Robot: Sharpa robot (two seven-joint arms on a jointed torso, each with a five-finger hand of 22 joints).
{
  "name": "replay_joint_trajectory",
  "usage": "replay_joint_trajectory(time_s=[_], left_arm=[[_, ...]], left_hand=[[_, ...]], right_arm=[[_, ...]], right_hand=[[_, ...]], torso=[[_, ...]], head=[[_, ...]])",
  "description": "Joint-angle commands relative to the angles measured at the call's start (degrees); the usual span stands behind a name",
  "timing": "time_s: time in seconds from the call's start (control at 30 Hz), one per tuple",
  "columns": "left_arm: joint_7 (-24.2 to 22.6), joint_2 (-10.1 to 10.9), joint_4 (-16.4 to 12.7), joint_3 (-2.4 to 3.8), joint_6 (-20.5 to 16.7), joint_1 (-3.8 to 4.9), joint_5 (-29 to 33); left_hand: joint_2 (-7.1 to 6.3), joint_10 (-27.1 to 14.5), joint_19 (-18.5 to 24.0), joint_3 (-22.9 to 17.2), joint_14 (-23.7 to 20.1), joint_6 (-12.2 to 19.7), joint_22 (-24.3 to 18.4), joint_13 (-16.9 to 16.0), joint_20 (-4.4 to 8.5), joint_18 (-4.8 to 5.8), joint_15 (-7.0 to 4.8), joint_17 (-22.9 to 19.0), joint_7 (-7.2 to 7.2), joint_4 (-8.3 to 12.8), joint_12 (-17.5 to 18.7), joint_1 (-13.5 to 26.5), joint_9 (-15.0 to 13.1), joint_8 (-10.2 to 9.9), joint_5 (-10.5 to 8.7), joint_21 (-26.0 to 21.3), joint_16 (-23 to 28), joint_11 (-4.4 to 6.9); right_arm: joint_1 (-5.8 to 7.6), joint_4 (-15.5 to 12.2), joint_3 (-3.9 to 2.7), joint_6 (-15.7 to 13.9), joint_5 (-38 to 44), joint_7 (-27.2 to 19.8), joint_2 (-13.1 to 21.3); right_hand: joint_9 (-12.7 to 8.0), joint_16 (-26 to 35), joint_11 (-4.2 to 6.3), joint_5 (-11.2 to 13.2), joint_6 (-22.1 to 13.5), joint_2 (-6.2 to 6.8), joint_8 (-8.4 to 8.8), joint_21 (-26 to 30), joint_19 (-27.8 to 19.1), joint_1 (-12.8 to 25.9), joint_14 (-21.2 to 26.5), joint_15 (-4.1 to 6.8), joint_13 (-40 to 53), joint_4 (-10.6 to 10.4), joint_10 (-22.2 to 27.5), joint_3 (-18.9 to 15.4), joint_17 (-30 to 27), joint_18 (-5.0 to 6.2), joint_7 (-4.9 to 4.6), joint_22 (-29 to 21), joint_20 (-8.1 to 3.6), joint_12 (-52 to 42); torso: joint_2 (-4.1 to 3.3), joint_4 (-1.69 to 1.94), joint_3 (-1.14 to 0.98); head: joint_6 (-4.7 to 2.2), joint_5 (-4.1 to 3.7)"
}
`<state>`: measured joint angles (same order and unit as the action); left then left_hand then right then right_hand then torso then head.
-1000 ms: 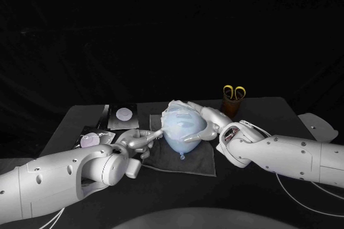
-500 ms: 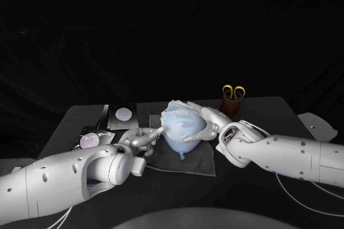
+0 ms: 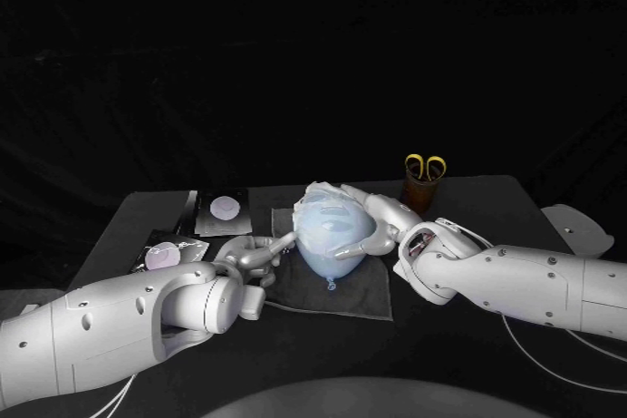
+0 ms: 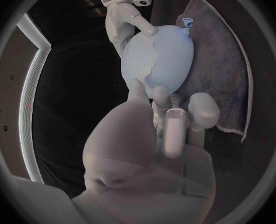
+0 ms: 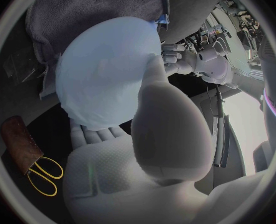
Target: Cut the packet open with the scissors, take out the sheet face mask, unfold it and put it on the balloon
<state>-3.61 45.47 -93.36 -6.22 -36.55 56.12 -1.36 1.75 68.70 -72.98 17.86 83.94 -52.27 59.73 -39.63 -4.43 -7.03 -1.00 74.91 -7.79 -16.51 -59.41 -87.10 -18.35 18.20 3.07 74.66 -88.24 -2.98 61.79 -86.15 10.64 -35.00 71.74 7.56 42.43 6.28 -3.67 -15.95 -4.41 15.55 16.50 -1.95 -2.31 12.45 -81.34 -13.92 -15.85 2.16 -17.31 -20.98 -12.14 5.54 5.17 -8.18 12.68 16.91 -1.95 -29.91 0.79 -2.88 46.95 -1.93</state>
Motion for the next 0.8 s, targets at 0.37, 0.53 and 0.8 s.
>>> replay_joint_trajectory(time_s=[0.37,0.53,0.8], left_arm=[[3.75,-1.02,-0.31,1.08,3.44,-0.02,-2.55],[2.34,-1.06,-0.55,1.54,3.33,-0.03,-2.55],[0.55,-1.13,-0.8,1.76,2.3,-0.03,-2.05]], left_hand=[[0.5,0.66,-0.11,0.82,4.15,-0.19,0.57,-1.43,-0.41,0.87,0.43,9.91,-0.06,0.06,-1.3,0.29,0.13,-0.35,-0.31,0.07,-0.27,-0.09],[0.55,0.76,-0.12,0.91,4.16,-0.11,0.61,-1.61,-0.41,0.88,0.42,9.94,-0.07,0.13,-1.43,0.06,0.2,-0.47,-0.31,0.1,-0.28,-0.1],[0.82,0.89,-0.13,1.1,4.16,0.04,0.66,-1.88,-0.4,0.88,0.44,9.92,-0.14,0.29,-1.61,-0.73,0.39,-0.76,-0.3,0.14,-0.28,-0.13]], right_arm=[[-0.43,-0.13,0.31,2.26,0.29,0.63,-0.04],[-0.43,-0.16,0.31,2.3,0.3,0.66,-0.01],[-0.43,-0.12,0.31,2.35,0.3,0.67,-0.03]], right_hand=[[0.04,0.18,-0.08,0.07,0.54,0.0,-0.34,0.28,-0.38,-0.28,0.02,0.07,0.05,-0.04,-0.25,0.19,-0.05,-0.61,-9.23,-0.05,-0.1,-0.23],[0.06,0.21,-0.08,0.08,0.62,-0.05,-0.35,0.28,-0.37,-0.26,-0.01,0.07,0.06,-0.03,-0.39,0.21,-0.07,-0.6,-9.23,-0.08,-0.09,-0.25],[0.06,0.21,-0.08,0.08,0.62,-0.05,-0.35,0.28,-0.37,-0.26,-0.01,0.07,0.06,-0.03,-0.39,0.21,-0.07,-0.6,-9.23,-0.08,-0.09,-0.25]], torso=[[-0.12,-0.03,0.04],[-0.08,-0.01,0.0],[-0.03,-0.02,0.0]], head=[[-0.02,0.07],[0.08,0.01],[0.16,0.0]])
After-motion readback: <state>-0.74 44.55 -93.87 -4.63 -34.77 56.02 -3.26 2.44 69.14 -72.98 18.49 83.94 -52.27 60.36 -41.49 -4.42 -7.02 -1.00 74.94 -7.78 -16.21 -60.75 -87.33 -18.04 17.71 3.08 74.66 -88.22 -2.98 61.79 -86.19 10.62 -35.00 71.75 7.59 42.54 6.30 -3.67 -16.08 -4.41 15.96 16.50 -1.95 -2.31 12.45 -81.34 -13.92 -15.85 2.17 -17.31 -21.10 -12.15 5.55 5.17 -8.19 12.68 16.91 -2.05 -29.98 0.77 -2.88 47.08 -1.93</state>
